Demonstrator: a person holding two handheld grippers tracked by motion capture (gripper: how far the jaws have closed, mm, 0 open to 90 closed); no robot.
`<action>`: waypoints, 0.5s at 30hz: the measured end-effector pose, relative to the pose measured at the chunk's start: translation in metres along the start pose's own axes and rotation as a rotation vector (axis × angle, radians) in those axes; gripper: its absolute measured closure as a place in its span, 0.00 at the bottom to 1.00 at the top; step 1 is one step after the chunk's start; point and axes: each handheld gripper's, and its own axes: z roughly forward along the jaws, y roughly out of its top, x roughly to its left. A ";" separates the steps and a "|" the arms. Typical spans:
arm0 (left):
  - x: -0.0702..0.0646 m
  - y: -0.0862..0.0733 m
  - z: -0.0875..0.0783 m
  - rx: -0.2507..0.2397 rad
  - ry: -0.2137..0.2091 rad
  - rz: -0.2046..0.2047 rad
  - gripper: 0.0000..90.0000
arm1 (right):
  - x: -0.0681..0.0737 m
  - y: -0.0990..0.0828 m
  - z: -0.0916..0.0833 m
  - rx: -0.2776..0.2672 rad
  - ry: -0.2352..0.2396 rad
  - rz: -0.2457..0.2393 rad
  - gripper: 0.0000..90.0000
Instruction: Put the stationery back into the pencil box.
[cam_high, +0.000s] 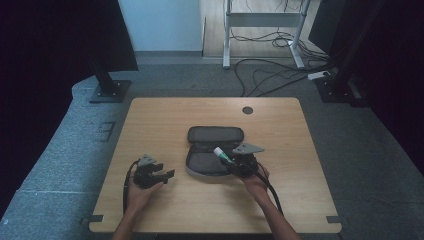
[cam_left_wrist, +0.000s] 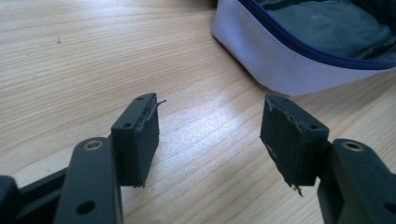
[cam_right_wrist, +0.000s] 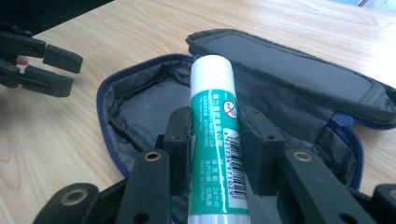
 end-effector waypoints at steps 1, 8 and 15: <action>0.000 0.000 0.000 0.000 0.000 0.000 0.42 | 0.000 0.001 0.002 0.002 0.000 0.000 0.72; 0.001 0.000 0.000 -0.001 0.000 -0.001 0.41 | -0.001 0.005 0.014 0.018 -0.012 -0.017 0.72; 0.002 -0.001 0.000 0.000 0.001 0.000 0.41 | -0.008 0.004 0.028 0.054 -0.038 -0.025 0.72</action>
